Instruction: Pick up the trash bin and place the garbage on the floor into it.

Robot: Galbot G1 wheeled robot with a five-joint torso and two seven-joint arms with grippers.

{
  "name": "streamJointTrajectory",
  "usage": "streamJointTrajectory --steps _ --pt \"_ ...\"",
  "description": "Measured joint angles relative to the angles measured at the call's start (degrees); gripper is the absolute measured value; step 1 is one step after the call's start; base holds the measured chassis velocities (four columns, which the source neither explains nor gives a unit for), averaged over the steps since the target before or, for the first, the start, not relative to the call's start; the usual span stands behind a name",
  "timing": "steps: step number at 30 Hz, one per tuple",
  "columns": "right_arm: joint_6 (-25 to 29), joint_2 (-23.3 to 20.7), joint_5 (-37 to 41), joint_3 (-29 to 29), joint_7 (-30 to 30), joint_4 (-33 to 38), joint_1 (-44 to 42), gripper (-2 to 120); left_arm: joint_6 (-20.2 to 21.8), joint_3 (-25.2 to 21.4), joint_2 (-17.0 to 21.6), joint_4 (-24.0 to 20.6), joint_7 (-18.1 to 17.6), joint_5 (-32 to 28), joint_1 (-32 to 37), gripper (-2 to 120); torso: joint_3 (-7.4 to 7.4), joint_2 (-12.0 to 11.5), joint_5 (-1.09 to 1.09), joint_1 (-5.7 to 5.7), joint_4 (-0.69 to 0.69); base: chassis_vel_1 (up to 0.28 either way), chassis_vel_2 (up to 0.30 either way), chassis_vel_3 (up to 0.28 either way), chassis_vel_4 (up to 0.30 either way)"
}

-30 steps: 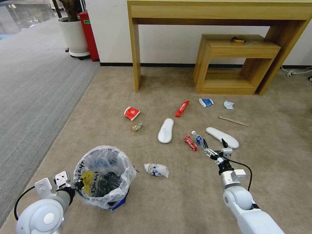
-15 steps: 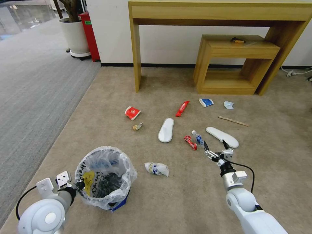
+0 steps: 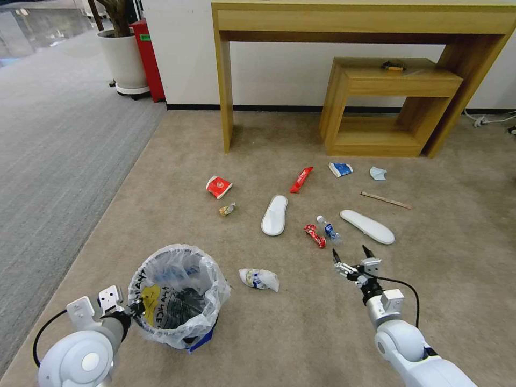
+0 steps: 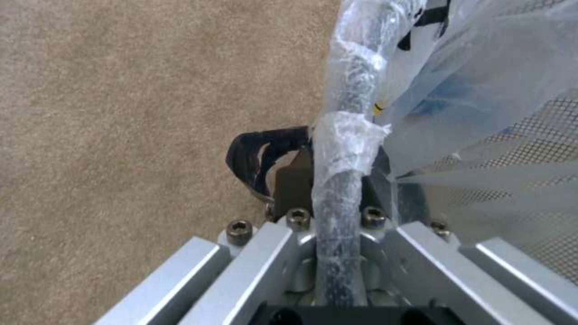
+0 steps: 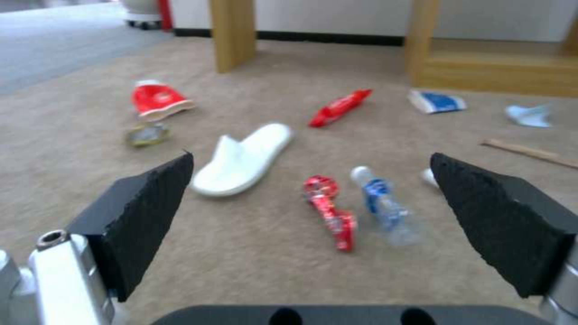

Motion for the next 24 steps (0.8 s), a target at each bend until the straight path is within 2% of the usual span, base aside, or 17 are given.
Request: streamJointTrajectory --steps 12,16,19,24 --pt "2.6 -1.0 1.9 -10.2 -6.4 -6.2 4.7 100 0.0 -0.8 -3.6 -0.8 0.3 3.0 1.6 0 0.00 0.0 0.01 0.00 0.00 0.000 0.000 0.000 0.000" --pt "2.8 -1.3 2.3 -12.9 -7.2 -7.7 6.3 100 0.0 -1.0 -4.6 -1.1 0.4 3.5 1.9 0 0.00 0.0 0.00 0.00 -0.01 0.000 0.000 0.000 0.000" --pt "3.2 -1.2 3.0 -17.8 -7.5 -11.1 10.2 100 0.0 -1.5 -6.2 -1.8 0.7 4.7 2.7 0 0.00 0.0 0.00 0.00 0.00 0.000 0.000 0.000 0.000" --pt "3.2 -0.4 3.6 -21.1 -7.5 -14.7 13.2 100 0.0 -1.8 -7.0 -2.1 1.1 5.5 3.0 0 0.00 0.0 0.01 0.00 0.03 0.000 0.000 0.000 0.000"
